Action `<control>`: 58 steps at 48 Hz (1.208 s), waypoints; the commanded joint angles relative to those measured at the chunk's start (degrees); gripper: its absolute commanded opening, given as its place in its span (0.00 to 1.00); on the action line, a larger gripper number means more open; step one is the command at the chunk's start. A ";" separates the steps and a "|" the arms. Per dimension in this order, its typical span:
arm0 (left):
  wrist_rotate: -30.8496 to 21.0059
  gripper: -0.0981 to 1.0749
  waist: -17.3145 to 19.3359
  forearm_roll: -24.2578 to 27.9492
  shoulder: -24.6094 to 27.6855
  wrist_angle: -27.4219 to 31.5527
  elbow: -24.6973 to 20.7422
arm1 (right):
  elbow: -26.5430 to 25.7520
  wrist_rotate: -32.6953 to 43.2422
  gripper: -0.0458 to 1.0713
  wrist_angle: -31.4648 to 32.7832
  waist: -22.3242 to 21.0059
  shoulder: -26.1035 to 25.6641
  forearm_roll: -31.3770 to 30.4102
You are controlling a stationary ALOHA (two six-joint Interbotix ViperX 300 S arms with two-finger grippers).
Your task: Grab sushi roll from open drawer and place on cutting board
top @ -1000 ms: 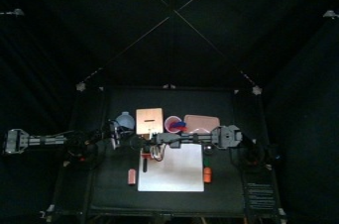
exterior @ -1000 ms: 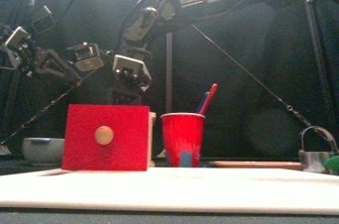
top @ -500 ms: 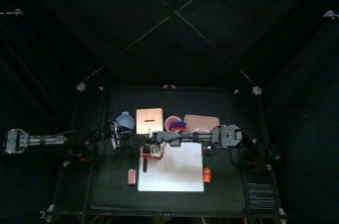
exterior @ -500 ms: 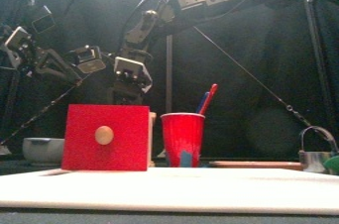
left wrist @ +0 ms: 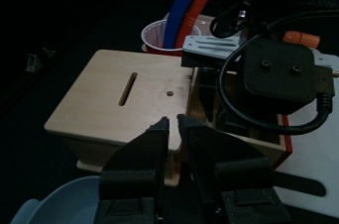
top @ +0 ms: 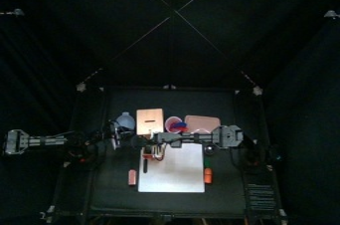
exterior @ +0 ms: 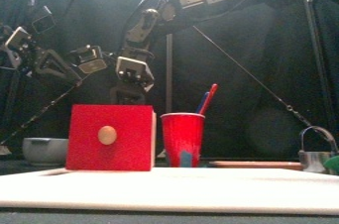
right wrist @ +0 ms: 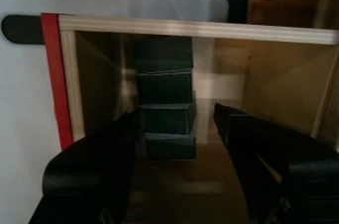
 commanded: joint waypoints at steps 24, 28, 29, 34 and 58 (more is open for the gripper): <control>0.09 0.60 0.44 0.09 0.09 -0.26 -1.05 | -2.37 -0.62 0.86 1.93 -0.88 -0.09 1.58; 0.09 0.60 0.44 0.09 0.00 -0.18 -1.05 | -2.55 -0.62 0.85 1.93 -0.79 0.53 1.49; 0.09 0.60 0.44 0.09 0.09 -0.18 -1.05 | -2.55 -0.62 0.85 1.85 -0.79 0.62 1.41; 0.09 0.60 0.44 0.09 0.09 0.09 -1.05 | -2.55 -0.62 0.85 1.58 -0.79 0.62 1.41; 0.00 0.60 0.44 0.09 0.09 0.18 -1.05 | -2.55 -0.35 0.75 1.23 -0.70 0.62 -0.09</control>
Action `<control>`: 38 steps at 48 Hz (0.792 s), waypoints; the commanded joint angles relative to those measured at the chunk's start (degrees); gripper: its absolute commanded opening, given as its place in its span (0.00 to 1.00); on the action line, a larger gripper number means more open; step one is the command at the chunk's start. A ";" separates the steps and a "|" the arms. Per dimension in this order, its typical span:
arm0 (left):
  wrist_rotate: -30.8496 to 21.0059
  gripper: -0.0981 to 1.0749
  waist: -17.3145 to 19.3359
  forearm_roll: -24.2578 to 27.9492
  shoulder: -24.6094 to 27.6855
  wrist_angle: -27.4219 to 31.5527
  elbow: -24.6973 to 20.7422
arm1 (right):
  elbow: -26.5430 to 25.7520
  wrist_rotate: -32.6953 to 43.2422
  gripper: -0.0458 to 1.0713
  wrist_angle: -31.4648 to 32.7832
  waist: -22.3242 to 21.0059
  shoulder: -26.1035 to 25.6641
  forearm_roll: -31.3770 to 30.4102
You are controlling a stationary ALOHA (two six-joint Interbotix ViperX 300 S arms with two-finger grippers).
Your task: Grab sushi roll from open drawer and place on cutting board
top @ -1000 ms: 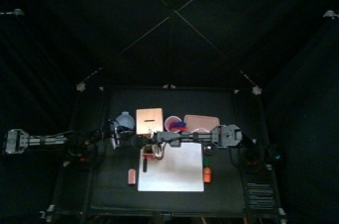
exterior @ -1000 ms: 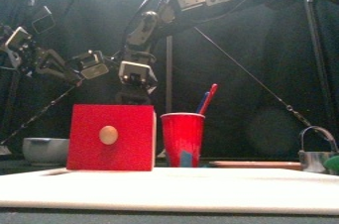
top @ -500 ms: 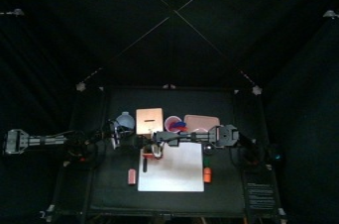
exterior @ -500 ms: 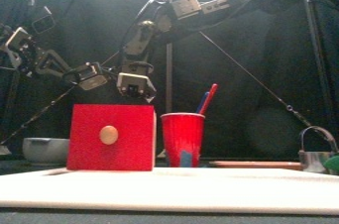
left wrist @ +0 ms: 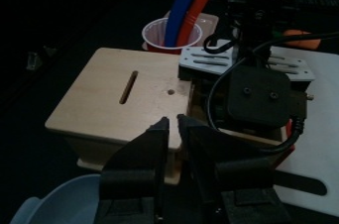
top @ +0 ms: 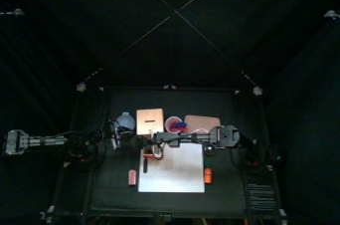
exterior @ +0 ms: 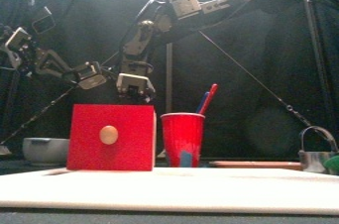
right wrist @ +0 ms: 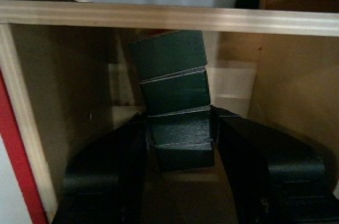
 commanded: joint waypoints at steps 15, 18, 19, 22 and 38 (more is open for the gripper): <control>0.09 0.60 0.18 0.09 0.00 -0.26 -1.05 | -3.87 0.62 0.75 1.58 0.09 -4.13 -0.79; 0.09 0.60 0.18 0.09 0.09 -0.18 -1.05 | -4.57 0.79 0.75 2.72 0.09 -4.75 -0.79; 0.09 0.60 0.18 0.09 0.00 -0.18 -1.05 | -4.83 0.88 0.75 3.08 0.09 -5.01 -0.79; 0.09 0.60 0.18 0.09 0.00 -0.18 -1.05 | -5.36 1.05 0.75 4.31 0.09 -5.71 -0.79; 0.09 0.60 0.18 0.09 0.09 -0.18 -1.05 | -5.71 1.41 0.74 6.94 0.09 -9.93 -1.49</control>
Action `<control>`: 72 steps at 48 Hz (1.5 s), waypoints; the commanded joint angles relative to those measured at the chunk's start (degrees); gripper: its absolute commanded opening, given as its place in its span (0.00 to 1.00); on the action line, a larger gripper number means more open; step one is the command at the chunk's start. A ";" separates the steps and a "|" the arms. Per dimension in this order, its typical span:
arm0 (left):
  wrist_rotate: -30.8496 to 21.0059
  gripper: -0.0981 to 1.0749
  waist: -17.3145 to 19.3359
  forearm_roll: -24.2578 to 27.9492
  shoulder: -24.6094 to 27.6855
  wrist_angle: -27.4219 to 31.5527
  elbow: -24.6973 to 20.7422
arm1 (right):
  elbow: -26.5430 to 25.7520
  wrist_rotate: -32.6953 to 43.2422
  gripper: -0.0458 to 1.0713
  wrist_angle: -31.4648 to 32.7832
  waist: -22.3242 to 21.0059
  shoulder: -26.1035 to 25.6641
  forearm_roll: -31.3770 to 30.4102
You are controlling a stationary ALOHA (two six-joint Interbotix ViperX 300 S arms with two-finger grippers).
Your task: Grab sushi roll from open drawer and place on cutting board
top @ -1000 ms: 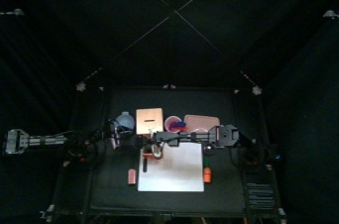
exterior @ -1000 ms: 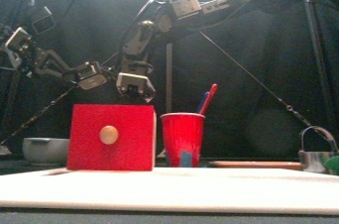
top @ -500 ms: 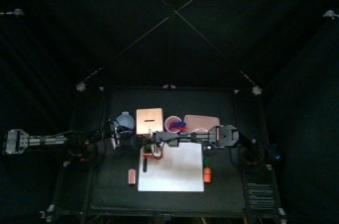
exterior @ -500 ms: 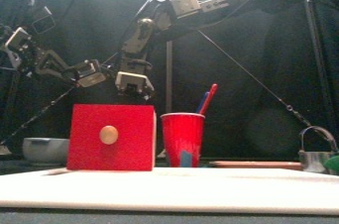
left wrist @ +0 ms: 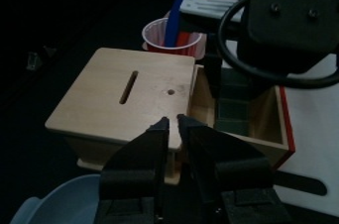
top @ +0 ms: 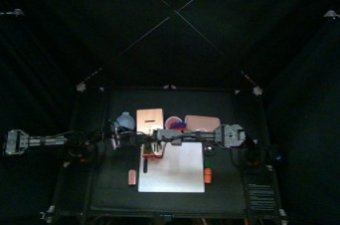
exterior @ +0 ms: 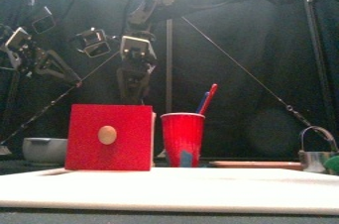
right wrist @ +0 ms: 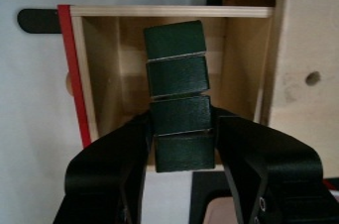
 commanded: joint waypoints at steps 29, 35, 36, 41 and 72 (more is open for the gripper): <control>0.00 0.60 0.35 0.09 0.00 -0.18 -1.14 | 8.79 16.79 0.74 5.36 2.72 -16.52 -2.64; 0.00 0.60 0.35 0.09 0.00 -0.18 -1.32 | 13.80 22.06 0.74 4.31 4.39 -19.95 -2.99; 0.00 0.60 0.35 0.09 0.09 -0.18 -1.32 | 14.68 23.03 0.74 4.13 4.66 -20.48 -2.99; 0.00 0.60 0.35 0.09 0.09 -0.18 -1.32 | 19.60 29.18 0.74 2.37 6.42 -23.55 -3.78; -0.18 0.60 0.35 -1.05 0.09 -0.18 -1.32 | 38.85 71.63 0.74 -11.87 13.89 -28.65 -9.67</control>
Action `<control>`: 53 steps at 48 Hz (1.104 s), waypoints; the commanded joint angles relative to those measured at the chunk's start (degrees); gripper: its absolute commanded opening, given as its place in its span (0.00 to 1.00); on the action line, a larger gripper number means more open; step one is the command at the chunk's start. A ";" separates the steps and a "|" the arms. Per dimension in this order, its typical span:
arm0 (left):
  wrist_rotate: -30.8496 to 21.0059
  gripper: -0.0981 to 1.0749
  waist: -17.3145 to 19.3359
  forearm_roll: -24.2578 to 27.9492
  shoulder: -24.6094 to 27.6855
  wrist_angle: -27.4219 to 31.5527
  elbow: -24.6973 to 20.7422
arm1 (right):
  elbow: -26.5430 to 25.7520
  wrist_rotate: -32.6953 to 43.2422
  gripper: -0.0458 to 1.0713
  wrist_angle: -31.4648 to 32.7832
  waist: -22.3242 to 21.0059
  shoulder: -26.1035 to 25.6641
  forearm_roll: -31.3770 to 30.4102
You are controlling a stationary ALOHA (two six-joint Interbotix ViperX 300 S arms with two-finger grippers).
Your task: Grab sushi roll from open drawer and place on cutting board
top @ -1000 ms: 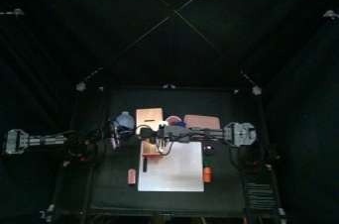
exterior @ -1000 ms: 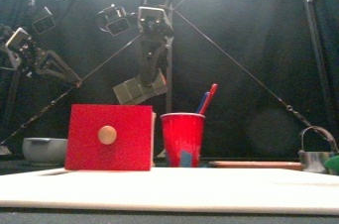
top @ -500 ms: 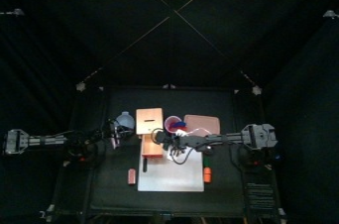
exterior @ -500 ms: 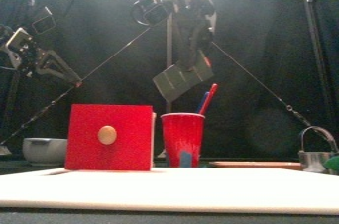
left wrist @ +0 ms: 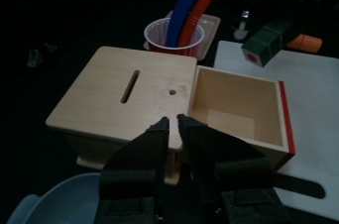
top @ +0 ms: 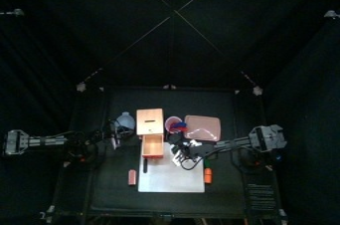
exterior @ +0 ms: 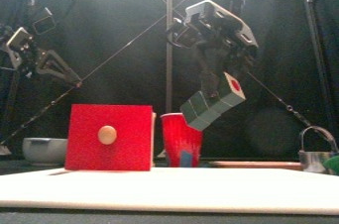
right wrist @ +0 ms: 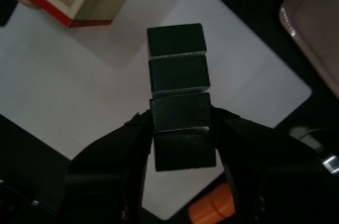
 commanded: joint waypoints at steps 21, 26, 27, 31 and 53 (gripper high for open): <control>0.09 0.60 0.35 -0.09 0.18 -1.76 -1.14 | 2.11 41.84 0.74 0.62 8.70 1.93 -9.93; 0.09 0.60 0.35 -0.09 0.09 -2.11 -1.23 | 3.08 47.20 0.75 0.44 9.67 2.81 -11.25; 0.09 0.60 0.35 -0.09 0.09 -2.11 -1.14 | 3.25 47.90 0.75 0.18 9.84 3.08 -11.34; 0.09 0.60 0.35 -0.09 0.18 -2.11 -1.14 | 3.43 50.27 0.76 -1.93 9.93 3.87 -11.51; 0.18 0.60 0.35 0.00 0.09 -2.02 -0.97 | 1.76 54.93 0.94 -11.34 9.67 8.44 -10.63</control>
